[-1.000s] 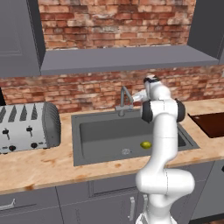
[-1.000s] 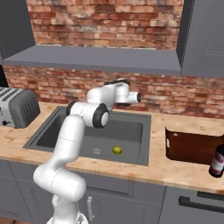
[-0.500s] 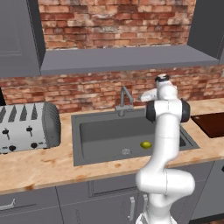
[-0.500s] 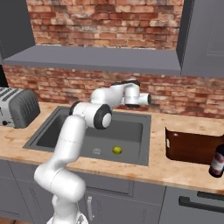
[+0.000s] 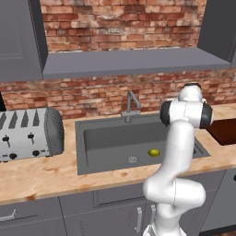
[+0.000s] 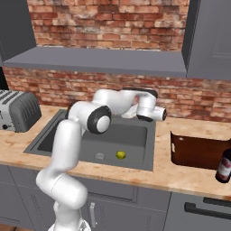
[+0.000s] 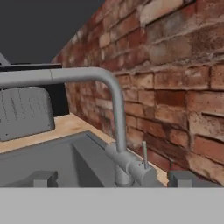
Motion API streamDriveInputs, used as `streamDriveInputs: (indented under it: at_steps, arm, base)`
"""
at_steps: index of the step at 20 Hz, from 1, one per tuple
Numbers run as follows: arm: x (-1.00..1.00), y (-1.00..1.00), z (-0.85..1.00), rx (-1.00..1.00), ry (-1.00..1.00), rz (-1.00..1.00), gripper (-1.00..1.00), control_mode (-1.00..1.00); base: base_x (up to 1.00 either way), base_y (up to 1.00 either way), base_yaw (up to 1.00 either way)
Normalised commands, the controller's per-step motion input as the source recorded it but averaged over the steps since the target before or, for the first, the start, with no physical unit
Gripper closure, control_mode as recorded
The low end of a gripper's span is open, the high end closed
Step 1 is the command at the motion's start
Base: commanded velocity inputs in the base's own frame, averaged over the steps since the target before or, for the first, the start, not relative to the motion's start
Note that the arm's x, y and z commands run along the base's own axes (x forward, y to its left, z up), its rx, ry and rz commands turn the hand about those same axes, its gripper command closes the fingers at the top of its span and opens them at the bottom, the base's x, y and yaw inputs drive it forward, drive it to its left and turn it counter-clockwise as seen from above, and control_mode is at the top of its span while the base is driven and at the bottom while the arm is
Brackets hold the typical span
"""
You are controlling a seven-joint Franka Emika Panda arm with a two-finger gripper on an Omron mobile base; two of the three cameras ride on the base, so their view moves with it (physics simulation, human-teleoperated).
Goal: Pick up all produce items and place them in the sink. Turn on the sink faucet to wash them. Then turn the sink off and put them in the tray.
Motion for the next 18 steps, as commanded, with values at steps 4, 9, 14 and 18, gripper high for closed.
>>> streamDriveInputs:
  at_steps: [4,9,14,18]
  arm:
    - [-1.00,0.00,0.39,0.02,-0.13,-0.09,-1.00,-1.00]
    - [-1.00,0.02,0.56,0.00,-0.05,-0.08,-1.00,-1.00]
    - [-0.78,0.02,0.65,0.00,0.00,-0.06,-1.00,-1.00]
    - [-0.50,0.05,0.57,-0.02,0.10,-0.07,-1.00,-1.00]
  base:
    - [0.00,0.00,0.00]
    - [0.00,0.00,0.00]
    - [0.00,0.00,0.00]
    - [0.00,0.00,0.00]
